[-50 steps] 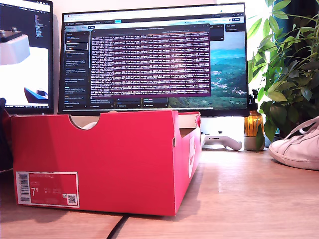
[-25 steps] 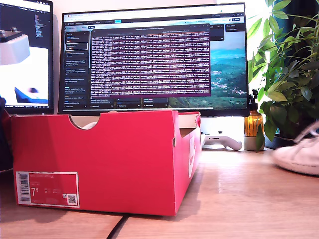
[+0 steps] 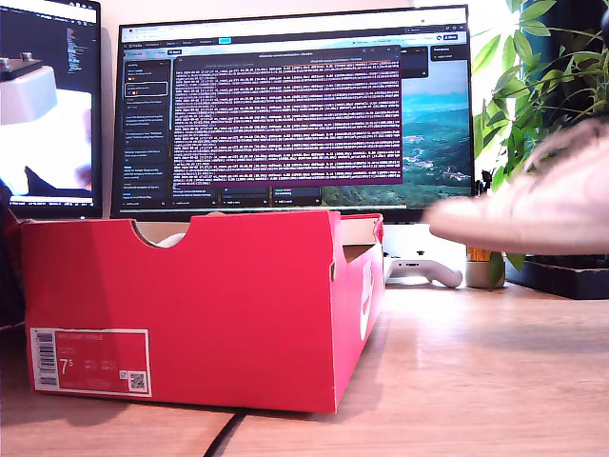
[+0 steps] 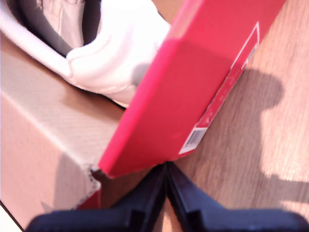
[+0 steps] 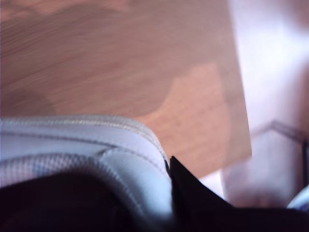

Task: Pack the white shoes by picking the first shoe and placing it inside the red shoebox, left side, then picking and rotating the second shoe and placing it in the shoebox

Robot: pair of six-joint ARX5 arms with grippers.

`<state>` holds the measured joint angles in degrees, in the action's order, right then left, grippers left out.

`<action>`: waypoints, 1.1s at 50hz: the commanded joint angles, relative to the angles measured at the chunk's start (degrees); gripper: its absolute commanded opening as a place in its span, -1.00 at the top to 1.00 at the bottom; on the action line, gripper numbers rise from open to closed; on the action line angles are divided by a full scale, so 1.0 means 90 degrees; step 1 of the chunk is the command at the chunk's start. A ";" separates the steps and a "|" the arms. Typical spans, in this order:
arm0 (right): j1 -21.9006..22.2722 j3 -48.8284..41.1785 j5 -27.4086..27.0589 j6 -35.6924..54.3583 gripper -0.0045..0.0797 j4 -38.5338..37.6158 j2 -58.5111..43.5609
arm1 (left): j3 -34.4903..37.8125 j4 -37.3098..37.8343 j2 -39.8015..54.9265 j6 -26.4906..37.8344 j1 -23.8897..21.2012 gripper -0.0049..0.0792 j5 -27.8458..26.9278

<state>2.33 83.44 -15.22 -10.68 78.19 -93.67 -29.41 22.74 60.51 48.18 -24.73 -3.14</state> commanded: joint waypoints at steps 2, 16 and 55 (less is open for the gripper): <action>-0.0012 0.0544 0.0308 0.0568 0.92 -0.0063 0.0034 | -0.0049 -0.0010 0.0027 -0.0039 -0.0019 0.93 -0.0063; -0.0170 0.1547 0.1702 0.2030 0.92 -0.0748 0.0034 | -0.0049 -0.0010 0.0027 -0.0039 -0.0019 0.93 -0.0063; -0.2577 0.1698 0.4308 0.3905 0.92 -0.4641 -0.0027 | -0.0049 -0.0010 0.0027 -0.0039 -0.0019 0.93 -0.0063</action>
<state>-20.16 97.45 23.66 25.43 38.57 -93.67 -29.41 22.72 60.51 48.18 -24.73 -3.18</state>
